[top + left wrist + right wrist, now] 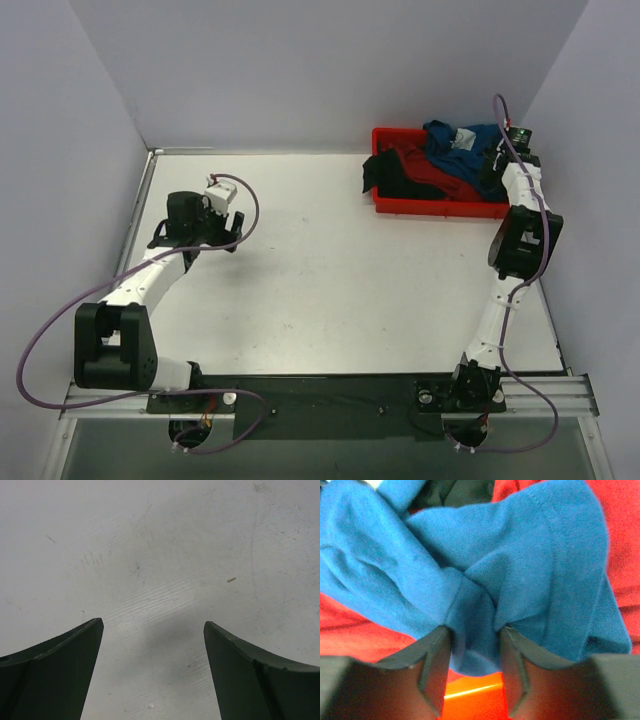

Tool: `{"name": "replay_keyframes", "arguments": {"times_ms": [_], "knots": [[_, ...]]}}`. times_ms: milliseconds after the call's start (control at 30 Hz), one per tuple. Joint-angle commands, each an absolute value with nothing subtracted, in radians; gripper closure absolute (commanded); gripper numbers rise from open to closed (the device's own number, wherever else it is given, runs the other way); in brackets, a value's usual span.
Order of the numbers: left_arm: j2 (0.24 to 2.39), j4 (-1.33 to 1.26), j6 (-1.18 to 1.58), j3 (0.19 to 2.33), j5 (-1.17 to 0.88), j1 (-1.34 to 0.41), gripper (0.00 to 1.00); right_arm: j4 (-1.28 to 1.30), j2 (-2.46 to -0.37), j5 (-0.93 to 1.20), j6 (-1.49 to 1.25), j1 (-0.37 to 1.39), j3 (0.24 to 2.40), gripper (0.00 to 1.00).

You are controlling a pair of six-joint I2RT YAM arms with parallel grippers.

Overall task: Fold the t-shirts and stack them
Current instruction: Grab crumpled tshirt from bin with the right arm

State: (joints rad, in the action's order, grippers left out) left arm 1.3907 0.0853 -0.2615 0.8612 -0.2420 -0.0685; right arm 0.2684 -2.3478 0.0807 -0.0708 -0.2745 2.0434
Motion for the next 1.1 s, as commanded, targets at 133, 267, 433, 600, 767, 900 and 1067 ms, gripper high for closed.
{"name": "replay_keyframes", "arguments": {"times_ms": [133, 267, 433, 600, 767, 900, 1067], "knots": [[1.388, 0.097, -0.295, 0.876, -0.299, -0.078, 0.07, 0.207, -2.208, -0.061, -0.061, -0.278, 2.047, 1.0], [1.381, 0.089, -0.296, 0.868, -0.305, -0.081, 0.07, 0.178, -2.056, -0.158, -0.045, -0.272, 2.034, 1.0], [1.373, 0.087, -0.29, 0.865, -0.327, -0.081, 0.07, 0.055, -1.884, -0.311, 0.09, -0.164, 1.988, 1.0], [1.37, 0.104, -0.287, 0.867, -0.339, -0.081, 0.07, -0.121, -1.723, -0.417, 0.167, -0.02, 1.85, 1.0], [1.345, 0.112, -0.284, 0.87, -0.35, -0.081, 0.07, -0.198, -1.545, -0.303, 0.068, 0.02, 1.831, 1.0], [1.316, 0.103, -0.278, 0.865, -0.354, -0.08, 0.07, -0.283, -1.415, -0.037, 0.052, 0.099, 1.873, 1.0], [1.275, 0.086, -0.267, 0.864, -0.318, -0.069, 0.06, -0.296, -1.333, 0.237, 0.095, 0.354, 1.98, 1.0]]}}
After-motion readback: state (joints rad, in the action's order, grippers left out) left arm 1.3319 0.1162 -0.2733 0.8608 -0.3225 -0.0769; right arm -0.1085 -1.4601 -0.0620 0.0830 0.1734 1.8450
